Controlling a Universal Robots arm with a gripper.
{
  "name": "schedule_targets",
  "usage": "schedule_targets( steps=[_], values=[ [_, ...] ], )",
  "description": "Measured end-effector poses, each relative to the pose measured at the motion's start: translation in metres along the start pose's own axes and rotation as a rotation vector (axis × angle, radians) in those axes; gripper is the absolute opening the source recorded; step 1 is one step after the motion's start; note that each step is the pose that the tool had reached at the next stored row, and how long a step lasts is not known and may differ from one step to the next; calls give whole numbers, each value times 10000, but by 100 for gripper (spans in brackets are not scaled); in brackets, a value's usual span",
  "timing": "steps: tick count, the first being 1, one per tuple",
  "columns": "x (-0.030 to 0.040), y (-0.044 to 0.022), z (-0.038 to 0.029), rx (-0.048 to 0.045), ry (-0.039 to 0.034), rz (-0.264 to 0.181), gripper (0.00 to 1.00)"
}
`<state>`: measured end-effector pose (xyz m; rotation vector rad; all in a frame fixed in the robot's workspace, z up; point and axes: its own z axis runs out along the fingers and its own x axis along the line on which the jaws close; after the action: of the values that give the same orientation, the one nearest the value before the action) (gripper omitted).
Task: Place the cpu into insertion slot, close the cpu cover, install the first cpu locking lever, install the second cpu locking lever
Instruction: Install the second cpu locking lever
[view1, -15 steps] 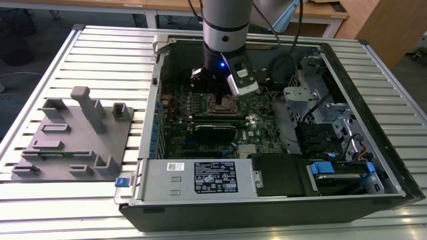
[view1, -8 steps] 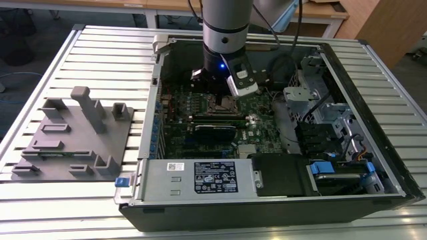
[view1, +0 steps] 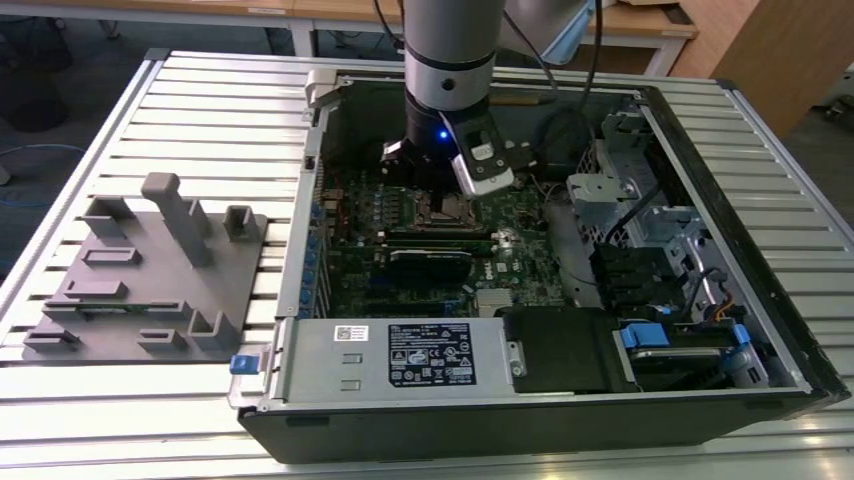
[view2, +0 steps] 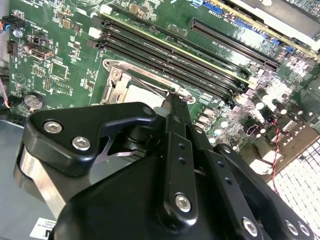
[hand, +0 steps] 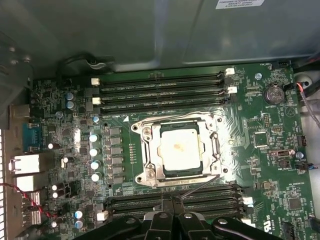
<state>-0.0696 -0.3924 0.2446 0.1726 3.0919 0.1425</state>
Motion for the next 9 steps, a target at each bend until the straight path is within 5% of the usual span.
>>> schedule_targets(
  steps=[9],
  values=[
    [25,-7,44,10,-1,0,11]
  ],
)
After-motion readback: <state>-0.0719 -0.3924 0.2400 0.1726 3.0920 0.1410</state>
